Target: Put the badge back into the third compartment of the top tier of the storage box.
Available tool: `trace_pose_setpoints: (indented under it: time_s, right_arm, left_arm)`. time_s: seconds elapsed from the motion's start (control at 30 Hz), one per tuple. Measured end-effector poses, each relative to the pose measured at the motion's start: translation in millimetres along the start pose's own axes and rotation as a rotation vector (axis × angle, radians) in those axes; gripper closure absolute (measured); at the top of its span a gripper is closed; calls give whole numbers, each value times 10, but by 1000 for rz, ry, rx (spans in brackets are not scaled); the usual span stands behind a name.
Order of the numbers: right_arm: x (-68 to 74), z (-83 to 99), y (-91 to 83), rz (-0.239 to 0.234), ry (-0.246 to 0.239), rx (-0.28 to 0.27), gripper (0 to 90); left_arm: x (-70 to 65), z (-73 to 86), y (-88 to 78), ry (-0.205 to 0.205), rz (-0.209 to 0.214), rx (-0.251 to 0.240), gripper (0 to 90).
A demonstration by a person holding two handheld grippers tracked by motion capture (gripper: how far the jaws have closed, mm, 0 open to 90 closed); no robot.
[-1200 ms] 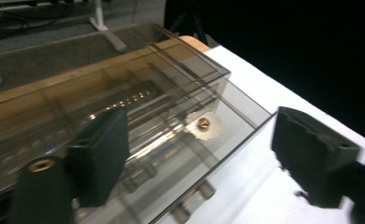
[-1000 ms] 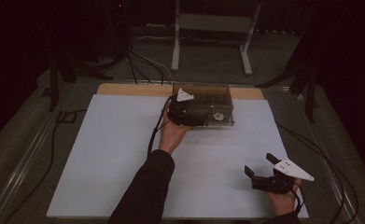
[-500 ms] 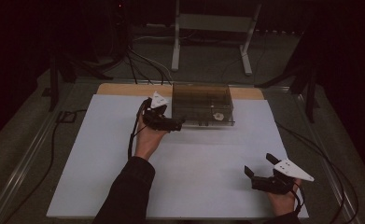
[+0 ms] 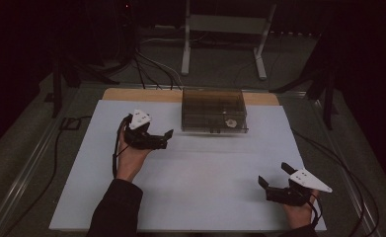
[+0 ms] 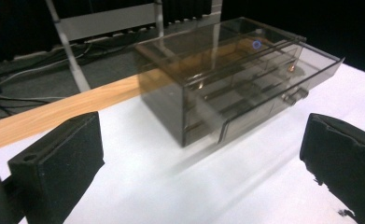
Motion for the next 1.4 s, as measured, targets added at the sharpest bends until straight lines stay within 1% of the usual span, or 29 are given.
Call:
trace_pose_setpoints:
  time_s: [0.03, 0.07, 0.1, 0.17, 0.23, 0.27, 0.3, 0.4, 0.47, 0.5, 0.6, 0.67, 0.83, 0.87, 0.9, 0.97, 1.07, 1.1, 1.23, 1.33, 1.4]
  right_arm:
    - [4, -1, 0, 0, 0, 0, 0]
    - [4, -1, 0, 0, 0, 0, 0]
    - [6, -1, 0, 0, -1, 0, 0]
    - [14, -2, -2, -1, -4, 1, 0]
    - [17, -4, -2, -2, -5, -1, 0]
    - [17, -4, -2, -2, -5, -1, 0]
    - [19, -5, -3, -2, -6, -2, 0]
    - [32, -11, -5, -5, -4, -4, 0]
    - [35, -13, -6, -5, -4, -6, 0]
    - [37, -14, -6, -5, -4, -6, 0]
    - [36, -14, -6, -5, -2, -7, 0]
    - [33, -12, -3, -6, -1, -7, 0]
    - [33, -9, 1, -5, -1, -7, 0]
    - [33, -9, 1, -5, -1, -7, 0]
    - [33, -6, 3, -4, -1, -5, 0]
    - [35, -2, 9, -4, -3, -1, 0]
    - [31, 0, 13, -2, -1, 1, 0]
    - [25, 3, 14, -2, -1, 1, 0]
    - [4, 14, 22, 2, 3, 4, 0]
    - [-1, 9, 14, 4, 0, 0, 0]
    - [-6, 12, 17, 4, 2, 2, 0]
  left_arm:
    - [24, 32, -44, 2, -7, -9, 4]
    - [24, 32, -44, 2, -7, -9, 4]
    - [76, 98, -132, 20, -35, -29, 4]
    - [116, 173, -210, 25, -44, -38, 4]
    - [159, 247, -273, 19, -51, -42, 4]
    - [159, 247, -273, 19, -51, -42, 4]
    - [201, 320, -330, 11, -58, -42, 4]
    - [253, 433, -408, 1, -61, -40, 4]
    - [285, 507, -467, 6, -66, -37, 4]
    - [300, 541, -500, 7, -65, -39, 4]
    - [339, 639, -594, -13, -58, -51, 4]
    - [362, 711, -646, -4, -66, -48, 4]
    - [429, 883, -776, -21, -80, -65, 4]
    - [429, 883, -776, -21, -80, -65, 4]
    - [454, 929, -820, -25, -87, -72, 4]
    - [488, 956, -877, -40, -88, -93, 4]
    - [539, 1001, -940, -54, -102, -109, 4]
    - [550, 1013, -952, -54, -105, -111, 4]
    - [591, 1074, -987, -82, -114, -124, 4]
    - [594, 1083, -1010, -92, -109, -137, 4]
    - [593, 1082, -1021, -106, -100, -146, 4]
Point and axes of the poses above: each handheld gripper's, and its own axes: y roughly forward along the jaws, z roughly out of its underside, x roughly to its left, the point moved 8 cm from there along y, roughly forward along the jaws, and after that the axes turned 10 degrees about -y, right-handed, at the moved point
